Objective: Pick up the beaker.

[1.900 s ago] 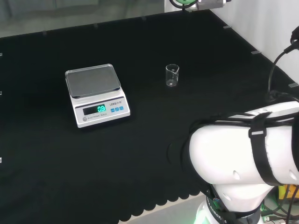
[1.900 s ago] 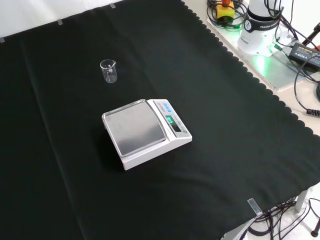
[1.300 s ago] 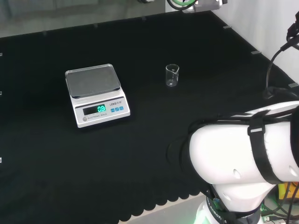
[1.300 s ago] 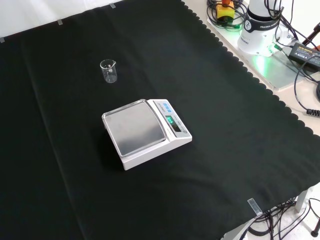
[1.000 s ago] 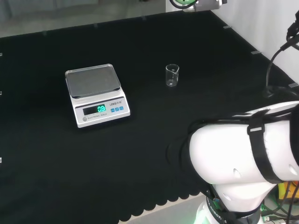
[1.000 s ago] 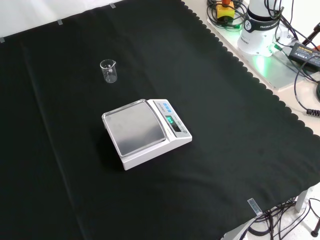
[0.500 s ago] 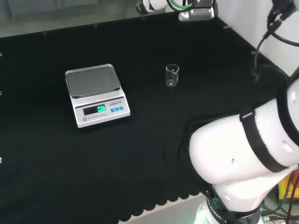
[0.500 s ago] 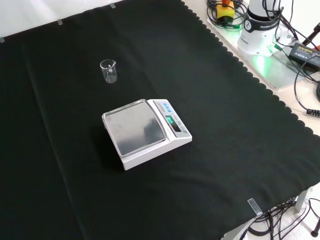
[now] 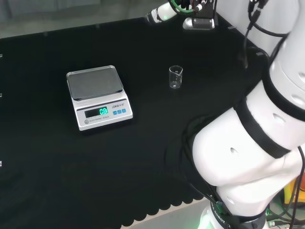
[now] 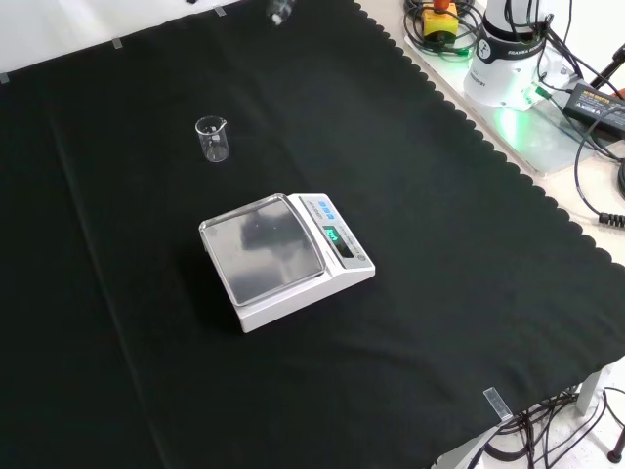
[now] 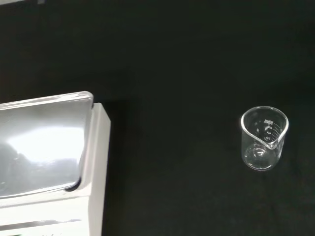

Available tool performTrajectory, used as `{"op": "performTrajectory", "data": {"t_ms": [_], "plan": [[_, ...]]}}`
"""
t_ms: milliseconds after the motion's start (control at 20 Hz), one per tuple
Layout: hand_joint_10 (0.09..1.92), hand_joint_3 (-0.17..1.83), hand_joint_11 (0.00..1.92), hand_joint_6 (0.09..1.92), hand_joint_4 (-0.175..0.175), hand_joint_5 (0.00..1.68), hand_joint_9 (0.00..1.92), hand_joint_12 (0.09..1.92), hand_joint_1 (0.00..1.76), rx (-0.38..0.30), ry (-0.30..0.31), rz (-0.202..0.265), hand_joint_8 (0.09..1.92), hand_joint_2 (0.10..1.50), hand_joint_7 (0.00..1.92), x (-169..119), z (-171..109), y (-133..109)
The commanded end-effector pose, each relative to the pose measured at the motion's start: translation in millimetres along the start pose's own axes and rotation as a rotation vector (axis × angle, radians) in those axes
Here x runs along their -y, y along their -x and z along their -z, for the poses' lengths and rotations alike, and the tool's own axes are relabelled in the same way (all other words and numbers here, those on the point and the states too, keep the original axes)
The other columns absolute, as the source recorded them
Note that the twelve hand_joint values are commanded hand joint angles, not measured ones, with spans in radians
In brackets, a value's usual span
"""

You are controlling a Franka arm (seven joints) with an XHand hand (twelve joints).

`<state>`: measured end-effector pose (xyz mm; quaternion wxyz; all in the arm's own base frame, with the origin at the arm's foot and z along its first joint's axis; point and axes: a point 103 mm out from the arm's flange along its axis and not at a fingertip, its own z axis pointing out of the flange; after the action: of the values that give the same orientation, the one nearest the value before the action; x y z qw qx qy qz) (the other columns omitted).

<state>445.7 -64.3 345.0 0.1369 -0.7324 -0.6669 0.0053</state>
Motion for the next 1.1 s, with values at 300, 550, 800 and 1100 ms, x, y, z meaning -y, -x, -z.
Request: {"op": "performTrajectory", "data": {"t_ms": [300, 550, 800, 1100], "plan": [[0.86, 0.11, 0.15, 0.09, -0.048, 0.27, 0.00, 1.51, 0.46, -0.112, -0.053, -0.061, 0.78, 0.77, 0.06, -86.3, -42.6, 73.0], [0.87, 0.11, 0.15, 0.09, -0.051, 0.28, 0.00, 1.51, 0.46, -0.130, -0.102, -0.068, 0.79, 0.77, 0.08, -98.1, -64.2, 81.5], [0.88, 0.10, 0.15, 0.09, -0.053, 0.29, 0.00, 1.51, 0.46, -0.163, -0.135, -0.085, 0.79, 0.77, 0.09, -108.4, -85.0, 88.7], [0.89, 0.10, 0.15, 0.09, -0.055, 0.30, 0.00, 1.51, 0.46, -0.182, -0.151, -0.103, 0.79, 0.78, 0.10, -116.6, -96.4, 93.7]]}}
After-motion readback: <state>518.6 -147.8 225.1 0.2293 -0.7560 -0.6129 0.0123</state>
